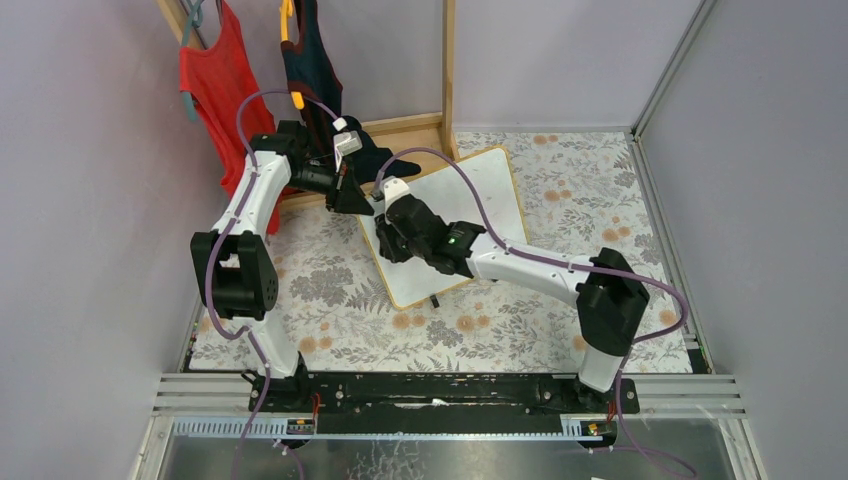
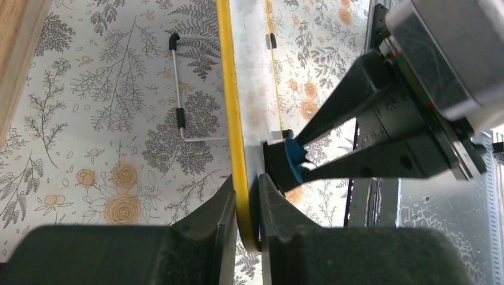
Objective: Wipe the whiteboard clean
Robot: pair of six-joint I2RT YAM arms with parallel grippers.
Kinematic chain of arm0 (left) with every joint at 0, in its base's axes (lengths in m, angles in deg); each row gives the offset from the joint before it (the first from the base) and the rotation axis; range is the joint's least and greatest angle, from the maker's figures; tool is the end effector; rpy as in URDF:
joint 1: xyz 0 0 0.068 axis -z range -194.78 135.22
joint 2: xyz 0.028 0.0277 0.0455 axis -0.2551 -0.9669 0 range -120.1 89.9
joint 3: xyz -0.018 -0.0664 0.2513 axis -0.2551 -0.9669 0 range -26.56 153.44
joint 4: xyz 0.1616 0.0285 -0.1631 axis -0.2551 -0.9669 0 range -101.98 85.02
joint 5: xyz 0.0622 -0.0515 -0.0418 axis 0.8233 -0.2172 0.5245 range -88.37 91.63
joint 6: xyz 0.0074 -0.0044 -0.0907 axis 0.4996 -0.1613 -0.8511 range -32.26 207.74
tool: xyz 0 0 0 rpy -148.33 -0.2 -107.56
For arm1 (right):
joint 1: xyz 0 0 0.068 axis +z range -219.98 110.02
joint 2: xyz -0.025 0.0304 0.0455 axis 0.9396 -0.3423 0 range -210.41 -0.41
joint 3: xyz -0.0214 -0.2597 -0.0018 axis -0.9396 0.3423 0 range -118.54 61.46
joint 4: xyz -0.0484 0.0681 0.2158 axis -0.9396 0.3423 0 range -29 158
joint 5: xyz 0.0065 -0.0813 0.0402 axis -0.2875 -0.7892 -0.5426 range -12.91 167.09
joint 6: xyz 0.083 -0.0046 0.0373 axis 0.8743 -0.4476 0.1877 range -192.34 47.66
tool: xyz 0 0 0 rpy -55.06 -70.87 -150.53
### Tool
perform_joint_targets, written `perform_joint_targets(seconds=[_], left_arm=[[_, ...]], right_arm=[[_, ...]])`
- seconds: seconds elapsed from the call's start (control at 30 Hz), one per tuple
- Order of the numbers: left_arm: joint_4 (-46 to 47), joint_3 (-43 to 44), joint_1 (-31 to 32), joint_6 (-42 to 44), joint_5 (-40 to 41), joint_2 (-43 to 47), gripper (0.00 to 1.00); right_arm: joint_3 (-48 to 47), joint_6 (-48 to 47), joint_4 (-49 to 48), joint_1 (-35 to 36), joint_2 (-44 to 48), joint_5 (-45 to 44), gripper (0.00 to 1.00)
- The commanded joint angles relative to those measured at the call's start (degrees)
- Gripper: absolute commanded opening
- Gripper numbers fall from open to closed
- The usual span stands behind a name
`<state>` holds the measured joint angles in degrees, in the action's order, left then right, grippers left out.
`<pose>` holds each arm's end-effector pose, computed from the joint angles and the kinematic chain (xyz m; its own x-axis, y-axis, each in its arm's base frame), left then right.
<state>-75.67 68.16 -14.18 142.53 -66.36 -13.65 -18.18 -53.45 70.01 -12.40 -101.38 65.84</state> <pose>0.3163 -0.0790 0.2816 -0.4260 0.3106 -0.8497 0.9028 0.2065 -0.3771 0.2390 0.3466 0.2609 -0.4950 -0.1873 -0.8484 -0.6103 0.7700 0.1861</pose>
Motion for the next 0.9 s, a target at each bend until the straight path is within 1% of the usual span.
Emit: perform_joint_targets(seconds=[0.0, 0.23, 0.53, 0.63, 0.77, 0.87], left_arm=[[1.00, -1.90, 1.99, 3.86, 2.87, 0.20, 0.00], [1.00, -2.21, 1.94, 4.09, 2.99, 0.21, 0.00], [1.05, -1.90, 1.99, 3.79, 3.35, 0.70, 0.00], [1.07, -1.91, 1.99, 3.67, 3.35, 0.91, 0.00], [1.08, -1.82, 1.97, 3.61, 3.24, 0.74, 0.00], [1.00, -1.73, 1.95, 3.55, 3.02, 0.68, 0.00]], right_arm=[[-5.03, 0.17, -3.82, 0.56, -2.60, 0.18, 0.00], [-3.14, -1.75, -1.03, -1.31, -0.82, -6.18, 0.00], [6.27, -2.06, -1.00, -8.52, 6.94, -9.24, 0.00], [10.11, -2.16, -1.13, -11.16, 10.48, -9.56, 0.00], [12.52, -2.73, -0.96, -11.90, 12.58, -10.26, 0.00], [13.35, -1.89, -2.11, -11.86, 12.52, -7.04, 0.00]])
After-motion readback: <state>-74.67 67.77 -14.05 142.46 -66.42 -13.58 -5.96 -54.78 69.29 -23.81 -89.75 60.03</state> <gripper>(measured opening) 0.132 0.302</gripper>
